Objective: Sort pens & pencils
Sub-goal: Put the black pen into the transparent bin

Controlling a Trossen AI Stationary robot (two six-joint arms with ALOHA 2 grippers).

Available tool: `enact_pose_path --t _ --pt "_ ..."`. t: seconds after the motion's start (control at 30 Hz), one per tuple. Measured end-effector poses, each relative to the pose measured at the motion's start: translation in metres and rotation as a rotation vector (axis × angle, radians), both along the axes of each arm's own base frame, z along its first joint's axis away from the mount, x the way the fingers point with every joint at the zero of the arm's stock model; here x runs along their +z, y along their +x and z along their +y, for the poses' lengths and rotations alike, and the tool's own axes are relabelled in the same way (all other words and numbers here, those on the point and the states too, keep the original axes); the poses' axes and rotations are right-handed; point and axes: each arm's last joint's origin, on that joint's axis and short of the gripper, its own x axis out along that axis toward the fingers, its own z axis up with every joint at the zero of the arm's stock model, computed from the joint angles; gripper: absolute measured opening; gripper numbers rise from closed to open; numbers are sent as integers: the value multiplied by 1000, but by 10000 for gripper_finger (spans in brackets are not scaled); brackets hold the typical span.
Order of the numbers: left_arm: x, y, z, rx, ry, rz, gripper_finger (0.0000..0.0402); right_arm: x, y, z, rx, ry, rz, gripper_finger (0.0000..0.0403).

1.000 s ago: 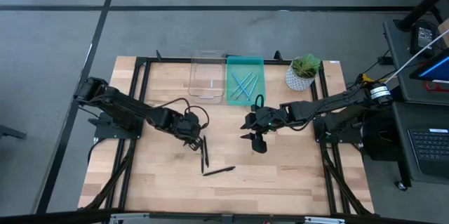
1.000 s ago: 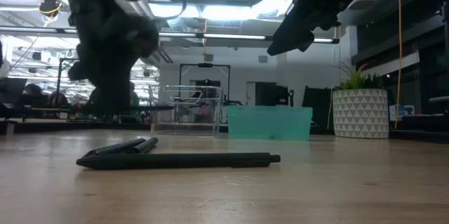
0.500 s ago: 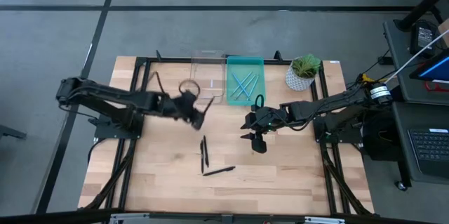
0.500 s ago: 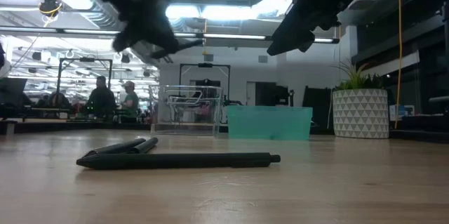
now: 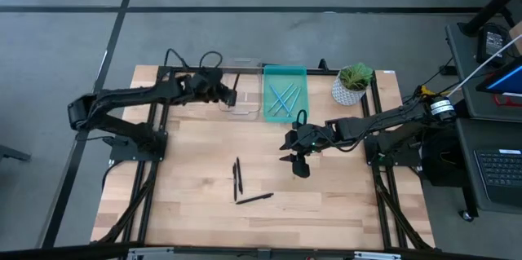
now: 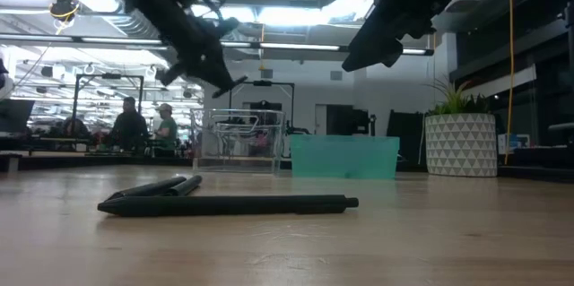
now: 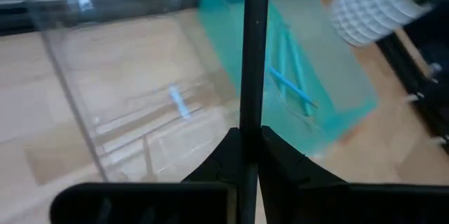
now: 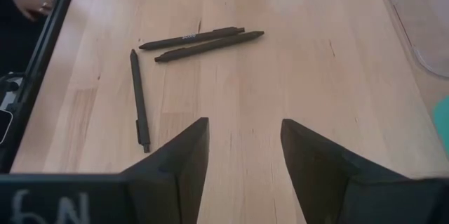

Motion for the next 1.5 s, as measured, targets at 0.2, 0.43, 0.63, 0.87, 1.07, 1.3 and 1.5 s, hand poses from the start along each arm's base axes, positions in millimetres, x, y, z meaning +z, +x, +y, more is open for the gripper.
enact_pose_path --t 0.2,0.43,0.63,0.87,1.07,1.3,1.5 --pt "-22 8 30 17 -24 10 19 0 0 -1 14 -20 1 180" --pt "-30 16 51 19 -4 62 19 -1 -1 -1 13 -22 18 180" --pt "-34 35 65 -25 -27 169 19 -1 0 -4 -4 -32 10 180" --pt "-32 57 80 -30 -96 292 19 -2 -1 -4 -24 -52 15 180" --pt "-32 65 85 -42 -109 334 19 -2 -1 -4 -25 -51 16 180" --pt "-34 66 86 -57 -101 348 31 -2 -1 -4 -25 -51 18 180" --pt "-34 66 86 -39 -107 345 84 -2 -1 -4 -25 -51 17 180"
